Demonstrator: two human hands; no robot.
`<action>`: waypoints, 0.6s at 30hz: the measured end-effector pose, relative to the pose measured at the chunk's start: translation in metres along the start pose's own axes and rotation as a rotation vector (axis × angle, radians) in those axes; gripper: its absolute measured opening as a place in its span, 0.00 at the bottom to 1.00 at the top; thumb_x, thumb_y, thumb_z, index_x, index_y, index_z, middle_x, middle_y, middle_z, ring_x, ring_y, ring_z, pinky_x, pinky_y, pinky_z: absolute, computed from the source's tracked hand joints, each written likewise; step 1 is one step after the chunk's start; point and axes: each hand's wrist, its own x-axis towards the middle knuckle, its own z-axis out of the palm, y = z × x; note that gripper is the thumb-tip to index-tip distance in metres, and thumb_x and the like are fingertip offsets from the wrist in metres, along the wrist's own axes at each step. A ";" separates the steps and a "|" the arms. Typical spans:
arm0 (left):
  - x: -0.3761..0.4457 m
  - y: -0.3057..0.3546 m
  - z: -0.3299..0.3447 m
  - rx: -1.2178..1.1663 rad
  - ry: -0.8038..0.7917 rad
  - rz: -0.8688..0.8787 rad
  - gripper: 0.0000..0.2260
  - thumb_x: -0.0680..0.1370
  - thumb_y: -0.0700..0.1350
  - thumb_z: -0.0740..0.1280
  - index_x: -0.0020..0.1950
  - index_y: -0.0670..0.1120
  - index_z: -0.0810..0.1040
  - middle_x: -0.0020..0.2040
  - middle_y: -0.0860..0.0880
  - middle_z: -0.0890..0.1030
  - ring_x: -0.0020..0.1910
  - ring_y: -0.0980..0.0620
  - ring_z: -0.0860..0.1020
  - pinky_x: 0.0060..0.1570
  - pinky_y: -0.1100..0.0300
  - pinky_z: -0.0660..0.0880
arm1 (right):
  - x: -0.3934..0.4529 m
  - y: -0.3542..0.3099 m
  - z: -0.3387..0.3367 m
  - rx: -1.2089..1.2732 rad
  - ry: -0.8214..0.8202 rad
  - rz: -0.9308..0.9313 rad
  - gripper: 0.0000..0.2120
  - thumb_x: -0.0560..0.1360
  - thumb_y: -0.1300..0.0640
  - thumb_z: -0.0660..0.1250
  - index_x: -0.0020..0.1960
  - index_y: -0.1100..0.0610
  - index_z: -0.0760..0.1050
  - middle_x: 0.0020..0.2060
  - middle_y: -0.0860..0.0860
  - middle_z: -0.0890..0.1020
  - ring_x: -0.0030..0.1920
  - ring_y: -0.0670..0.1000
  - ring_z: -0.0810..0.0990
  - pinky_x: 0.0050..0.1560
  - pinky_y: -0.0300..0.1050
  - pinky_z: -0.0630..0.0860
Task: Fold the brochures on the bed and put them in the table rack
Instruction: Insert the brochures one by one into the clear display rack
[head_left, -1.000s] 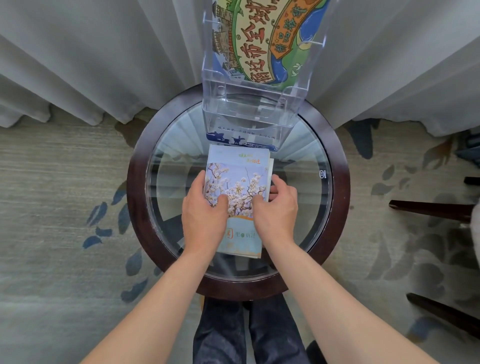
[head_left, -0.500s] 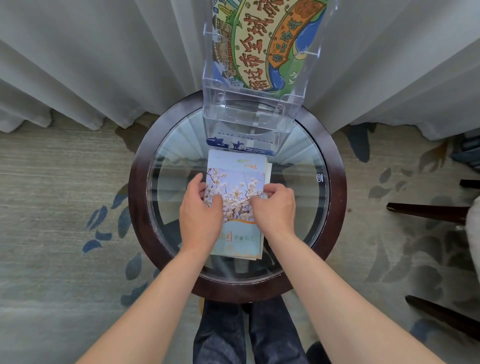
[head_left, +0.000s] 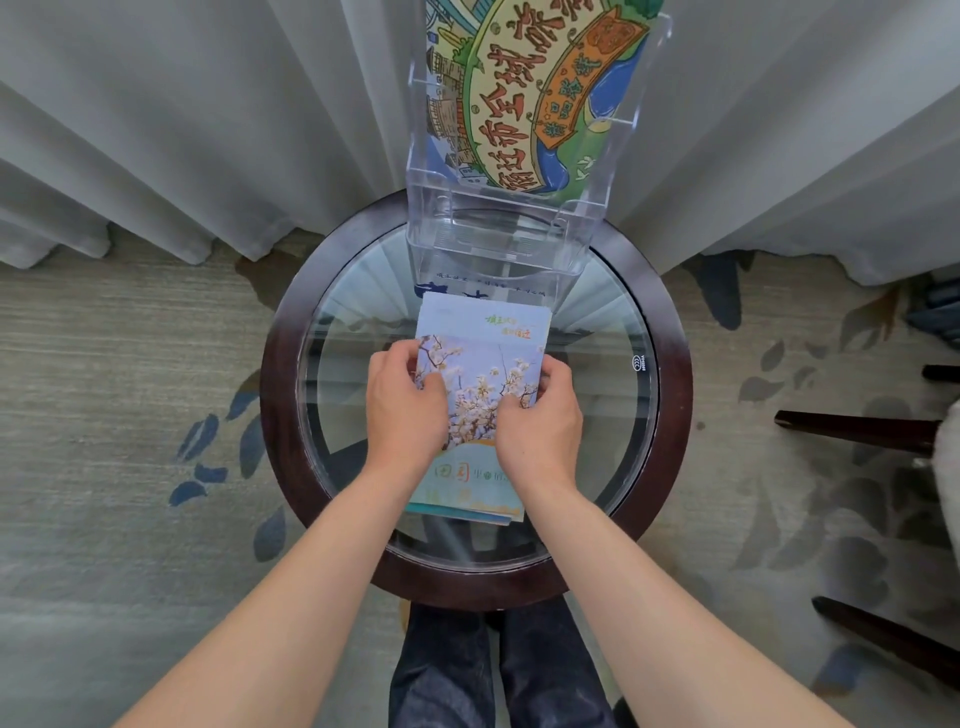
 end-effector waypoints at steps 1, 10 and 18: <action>-0.002 0.003 0.001 -0.026 -0.009 0.030 0.11 0.78 0.36 0.61 0.55 0.50 0.75 0.50 0.53 0.75 0.48 0.53 0.76 0.48 0.57 0.72 | -0.002 0.000 -0.001 -0.003 0.046 -0.029 0.20 0.74 0.62 0.65 0.64 0.50 0.70 0.58 0.45 0.77 0.60 0.49 0.74 0.59 0.51 0.73; -0.007 0.056 -0.012 -0.219 0.146 0.235 0.10 0.77 0.35 0.58 0.49 0.51 0.68 0.41 0.66 0.77 0.42 0.65 0.75 0.39 0.72 0.68 | -0.005 -0.048 -0.016 0.178 0.169 -0.268 0.11 0.74 0.59 0.63 0.51 0.47 0.64 0.39 0.40 0.78 0.41 0.45 0.76 0.41 0.48 0.70; -0.008 0.046 -0.015 -0.166 0.080 0.228 0.07 0.81 0.41 0.59 0.48 0.54 0.65 0.45 0.50 0.77 0.43 0.49 0.75 0.41 0.55 0.69 | -0.007 -0.032 -0.008 0.172 0.068 -0.275 0.13 0.77 0.54 0.63 0.55 0.38 0.65 0.47 0.39 0.80 0.47 0.43 0.78 0.44 0.45 0.71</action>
